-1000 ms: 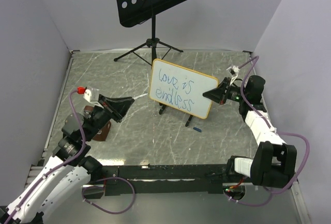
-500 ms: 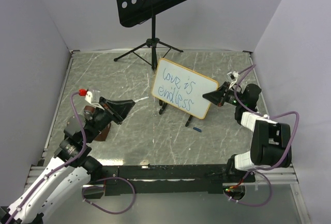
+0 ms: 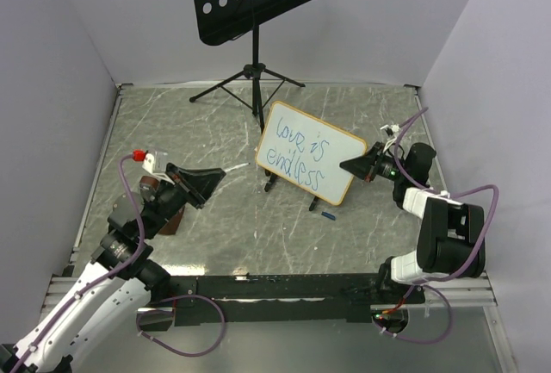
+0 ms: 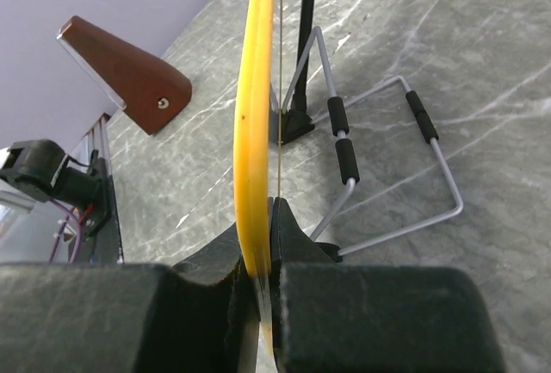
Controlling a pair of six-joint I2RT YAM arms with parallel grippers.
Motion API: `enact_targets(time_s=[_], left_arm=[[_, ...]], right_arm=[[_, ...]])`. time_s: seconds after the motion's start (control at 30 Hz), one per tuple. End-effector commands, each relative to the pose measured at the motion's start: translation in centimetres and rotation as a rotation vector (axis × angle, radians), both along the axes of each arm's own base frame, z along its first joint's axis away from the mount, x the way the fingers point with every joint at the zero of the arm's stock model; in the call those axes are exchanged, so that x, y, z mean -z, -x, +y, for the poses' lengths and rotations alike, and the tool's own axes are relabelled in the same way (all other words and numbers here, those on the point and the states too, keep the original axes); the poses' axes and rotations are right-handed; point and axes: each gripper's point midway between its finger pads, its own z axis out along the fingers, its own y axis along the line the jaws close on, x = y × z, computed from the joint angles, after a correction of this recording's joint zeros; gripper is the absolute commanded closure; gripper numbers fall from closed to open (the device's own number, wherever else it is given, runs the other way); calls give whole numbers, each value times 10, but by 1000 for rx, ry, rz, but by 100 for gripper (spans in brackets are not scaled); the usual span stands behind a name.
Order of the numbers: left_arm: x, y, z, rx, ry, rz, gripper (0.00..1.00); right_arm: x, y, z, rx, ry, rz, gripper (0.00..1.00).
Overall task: Write a sentence on the whiteboard
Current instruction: Place the whiteboard on the whiteboard stand.
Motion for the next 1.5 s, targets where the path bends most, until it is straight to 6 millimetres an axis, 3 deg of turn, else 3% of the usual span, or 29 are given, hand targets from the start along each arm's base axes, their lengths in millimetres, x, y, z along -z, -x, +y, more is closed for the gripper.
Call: enact_targets(time_s=[0.0, 0.17, 0.33, 0.47, 0.5, 0.53, 0.57, 0.6, 0.7, 0.87, 0.9, 0.97, 1.0, 1.07, 1.47], left_arm=[[-10, 3, 0, 12, 39, -29, 99], [-11, 6, 0, 19, 43, -34, 99], [-9, 6, 0, 22, 33, -30, 99], [-10, 6, 0, 21, 33, -32, 99], [-10, 6, 0, 19, 32, -33, 99], [-8, 5, 0, 20, 30, -30, 99], [-8, 5, -1, 24, 32, -31, 99], [-7, 5, -2, 25, 29, -27, 99], [-8, 4, -4, 31, 28, -26, 99], [-8, 4, -3, 27, 20, -29, 99], [-7, 3, -3, 28, 16, -27, 99], [-8, 3, -5, 36, 18, -26, 99], [-7, 3, -5, 36, 16, -24, 99], [-8, 3, -6, 40, 20, -26, 99], [-7, 5, -3, 32, 12, -28, 99]], right_arm=[[-6, -1, -4, 2, 59, -39, 100], [-8, 5, 1, -82, 36, -46, 100], [-7, -6, -1, -120, 12, -13, 100], [-16, -3, 2, -174, -13, -64, 100], [-17, 3, 5, -186, -60, 8, 100], [-26, -1, 4, -198, -31, -126, 100], [-29, 1, 5, -208, -41, -136, 100], [-33, 6, 7, -213, -103, -27, 100], [-23, -1, 5, -203, -123, -13, 100], [-26, 0, 4, -179, -51, -129, 100], [-19, -2, 4, -167, -67, -48, 100], [-12, -11, 0, -130, -3, -92, 100], [-10, -13, 0, -128, -13, -17, 100], [-15, -14, 3, -137, 18, -71, 100], [-8, -16, 6, -203, 42, -5, 100]])
